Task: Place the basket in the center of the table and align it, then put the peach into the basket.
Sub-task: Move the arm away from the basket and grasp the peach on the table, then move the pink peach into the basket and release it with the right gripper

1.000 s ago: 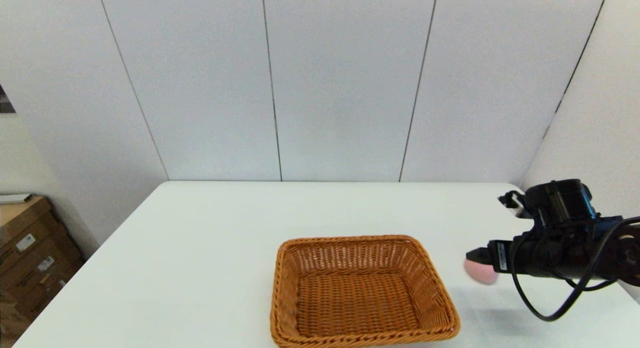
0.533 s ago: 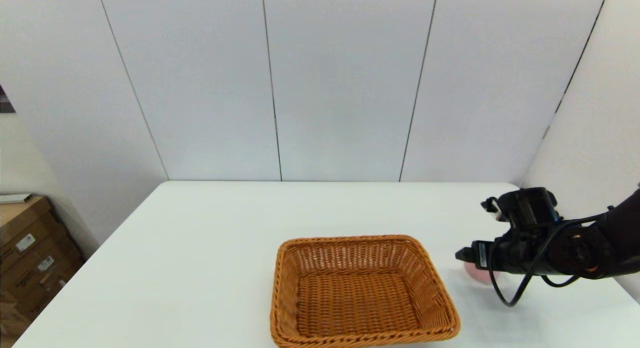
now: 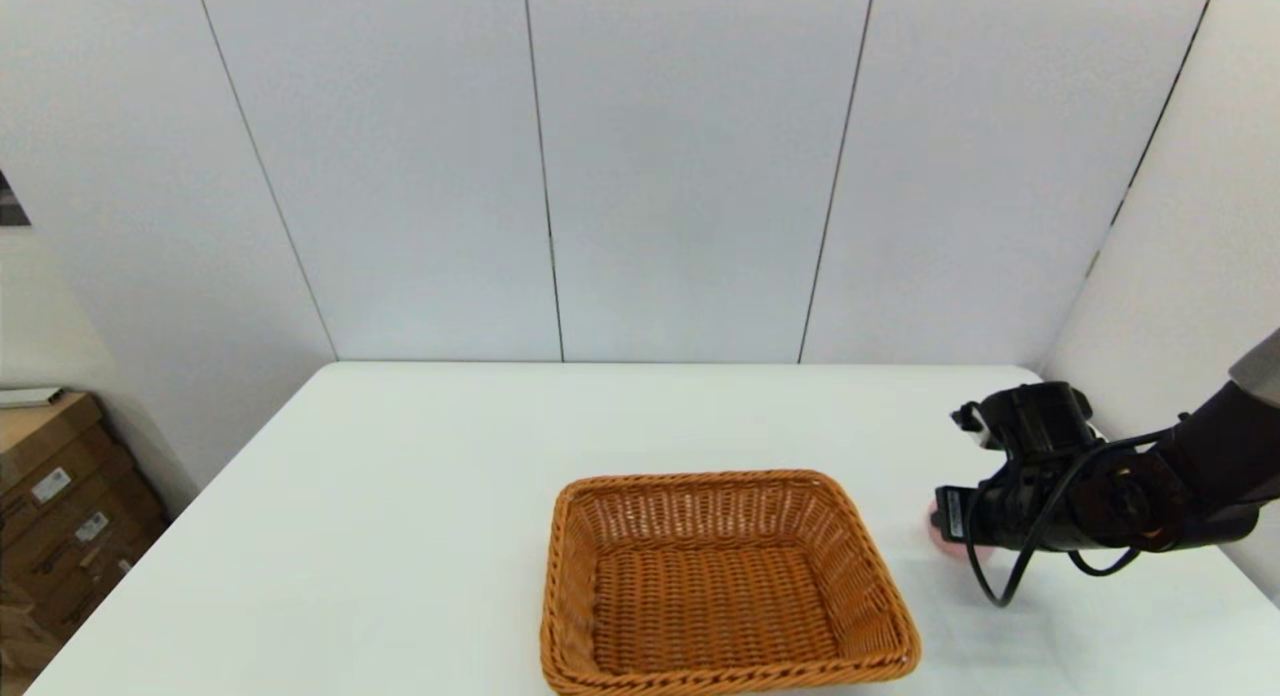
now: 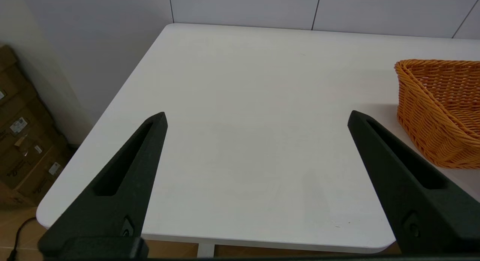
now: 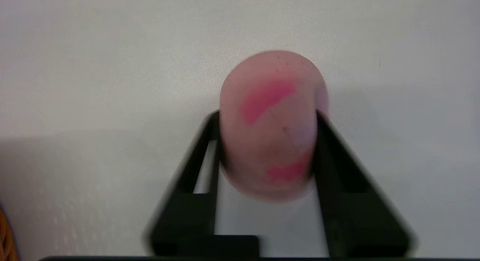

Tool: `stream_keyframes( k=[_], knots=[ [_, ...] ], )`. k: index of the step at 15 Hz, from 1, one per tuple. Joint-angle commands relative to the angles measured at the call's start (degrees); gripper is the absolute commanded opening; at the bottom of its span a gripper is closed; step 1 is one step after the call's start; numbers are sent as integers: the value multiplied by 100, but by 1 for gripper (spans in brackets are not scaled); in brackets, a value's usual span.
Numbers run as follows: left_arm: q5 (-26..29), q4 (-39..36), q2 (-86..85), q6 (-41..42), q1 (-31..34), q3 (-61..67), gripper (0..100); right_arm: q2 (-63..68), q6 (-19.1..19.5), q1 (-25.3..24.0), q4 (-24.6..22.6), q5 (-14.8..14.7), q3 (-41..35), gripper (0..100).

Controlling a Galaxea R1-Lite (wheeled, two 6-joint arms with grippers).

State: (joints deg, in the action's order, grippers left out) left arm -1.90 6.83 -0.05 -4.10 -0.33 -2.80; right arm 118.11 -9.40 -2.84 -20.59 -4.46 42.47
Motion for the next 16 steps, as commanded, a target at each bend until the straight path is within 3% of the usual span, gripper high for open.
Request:
stream_keyframes(
  k=[1, 4, 5, 7, 12, 16],
  knots=[
    [-3, 3, -4, -12, -2, -1, 100, -315, -18, 20, 46, -2, 7, 0],
    [-3, 3, -4, -12, -2, -1, 100, -1036, -1, -15, 108, 51, -11, 0],
    [-3, 3, -4, -12, -2, -1, 100, -1414, 8, -85, 310, 51, 7, 0],
    [-3, 3, -4, -3, -2, -1, 100, -2223, 8, -393, 1259, 68, 279, 0],
    [-3, 3, -4, -12, -2, -1, 100, -3128, -36, -1711, 2824, 112, 877, 0],
    [-3, 3, -4, -12, 7, -1, 100, -2785, -168, -2634, 3149, 86, 1246, 0]
  ],
)
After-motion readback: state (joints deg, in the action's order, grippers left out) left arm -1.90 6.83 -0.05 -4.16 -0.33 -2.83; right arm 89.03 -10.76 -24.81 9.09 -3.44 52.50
